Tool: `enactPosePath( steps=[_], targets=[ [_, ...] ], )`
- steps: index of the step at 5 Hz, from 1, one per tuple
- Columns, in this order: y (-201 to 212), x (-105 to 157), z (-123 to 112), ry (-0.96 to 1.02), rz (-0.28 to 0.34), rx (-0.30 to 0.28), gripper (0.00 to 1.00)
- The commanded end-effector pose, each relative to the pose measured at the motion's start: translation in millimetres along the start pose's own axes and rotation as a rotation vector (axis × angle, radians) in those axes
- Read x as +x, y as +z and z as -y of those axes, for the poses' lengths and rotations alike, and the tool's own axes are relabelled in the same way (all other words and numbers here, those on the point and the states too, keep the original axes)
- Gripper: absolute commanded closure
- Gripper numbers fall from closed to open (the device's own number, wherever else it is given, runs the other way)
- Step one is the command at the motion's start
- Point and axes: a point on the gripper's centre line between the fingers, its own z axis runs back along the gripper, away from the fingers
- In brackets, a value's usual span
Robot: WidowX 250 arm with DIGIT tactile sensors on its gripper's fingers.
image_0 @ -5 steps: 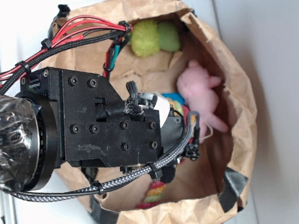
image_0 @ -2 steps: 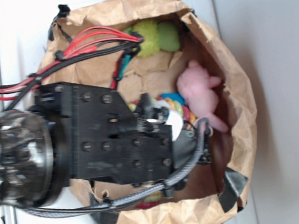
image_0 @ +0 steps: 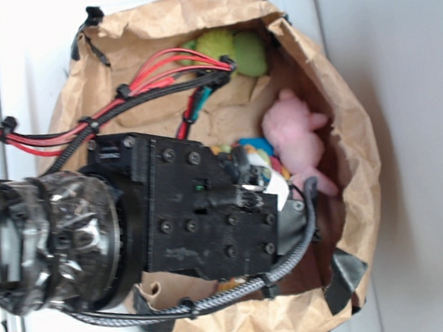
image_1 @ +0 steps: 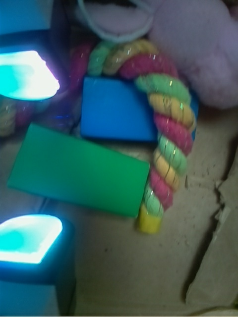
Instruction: Grab the green block.
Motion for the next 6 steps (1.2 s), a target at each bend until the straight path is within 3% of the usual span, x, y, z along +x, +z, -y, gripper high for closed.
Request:
enactPosePath(
  steps=[1, 6],
  targets=[
    [2.8, -4.5, 8.7, -0.034, 0.023, -0.036, 0.00],
    [-5.5, -3.3, -4.5, -0.074, 0.052, -0.021, 0.00]
  ],
)
